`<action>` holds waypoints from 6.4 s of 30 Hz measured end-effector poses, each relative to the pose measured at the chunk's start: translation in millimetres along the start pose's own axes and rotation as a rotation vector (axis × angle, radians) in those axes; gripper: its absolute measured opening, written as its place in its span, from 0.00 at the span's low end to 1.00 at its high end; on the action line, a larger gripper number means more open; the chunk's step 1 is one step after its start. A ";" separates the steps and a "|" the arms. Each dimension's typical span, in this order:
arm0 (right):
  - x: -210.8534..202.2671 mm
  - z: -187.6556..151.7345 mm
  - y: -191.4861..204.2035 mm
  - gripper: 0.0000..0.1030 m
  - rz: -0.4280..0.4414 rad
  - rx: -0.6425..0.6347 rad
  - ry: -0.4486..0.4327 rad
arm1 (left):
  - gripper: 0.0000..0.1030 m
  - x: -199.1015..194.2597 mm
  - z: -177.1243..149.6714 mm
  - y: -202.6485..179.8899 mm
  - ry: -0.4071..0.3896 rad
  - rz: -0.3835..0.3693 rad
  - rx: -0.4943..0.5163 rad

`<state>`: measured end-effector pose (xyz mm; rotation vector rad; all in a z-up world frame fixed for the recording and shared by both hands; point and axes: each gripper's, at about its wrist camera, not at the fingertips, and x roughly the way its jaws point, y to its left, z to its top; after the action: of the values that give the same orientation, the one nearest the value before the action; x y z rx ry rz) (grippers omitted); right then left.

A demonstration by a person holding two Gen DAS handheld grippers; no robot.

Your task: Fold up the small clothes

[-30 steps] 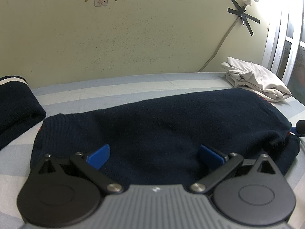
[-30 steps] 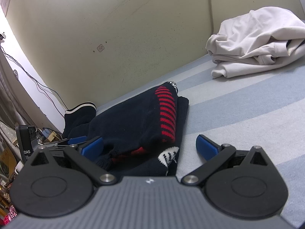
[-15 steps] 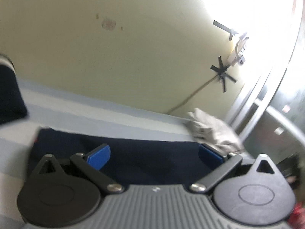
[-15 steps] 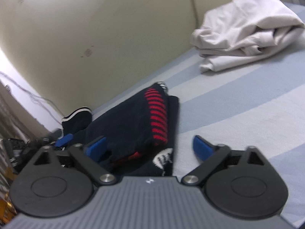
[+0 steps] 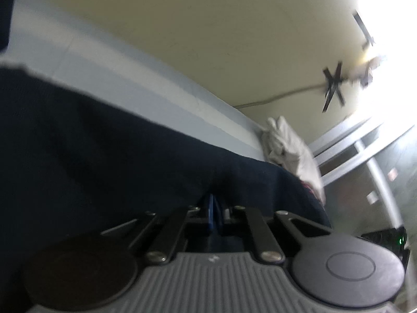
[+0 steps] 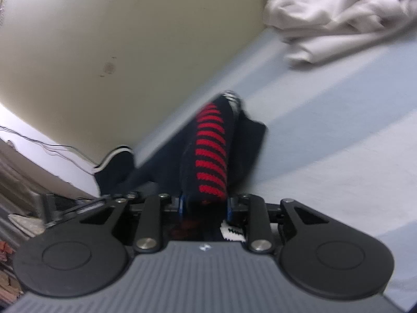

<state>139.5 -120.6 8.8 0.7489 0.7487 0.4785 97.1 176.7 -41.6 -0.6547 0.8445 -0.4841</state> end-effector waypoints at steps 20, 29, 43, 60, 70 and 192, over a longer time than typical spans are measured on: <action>214.4 -91.6 237.4 0.29 -0.030 -0.881 0.392 | 0.55 -241.9 -37.9 45.7 -0.546 0.242 -0.059; 175.7 -65.5 240.5 0.61 0.248 -0.822 0.426 | 0.78 -231.9 -42.1 25.4 -0.523 0.205 0.029; 251.1 -25.6 231.6 0.29 0.017 -0.888 0.394 | 0.28 -155.5 -37.2 37.0 -0.292 0.358 0.042; 153.8 -35.1 197.5 0.82 0.105 -0.792 -0.084 | 1.00 -149.8 -17.2 14.5 -0.268 0.386 0.113; 143.6 -52.0 88.1 0.87 0.136 -0.369 0.098 | 1.00 -148.6 -7.3 49.5 -0.232 0.276 -0.001; -57.5 -125.0 -0.4 0.87 -0.536 -0.090 -0.577 | 1.00 92.3 -115.9 -170.5 -0.146 0.577 0.703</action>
<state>8.4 -103.0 -29.1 0.5318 0.3546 -0.1907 34.3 -39.9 -28.0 0.2052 0.6256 -0.1753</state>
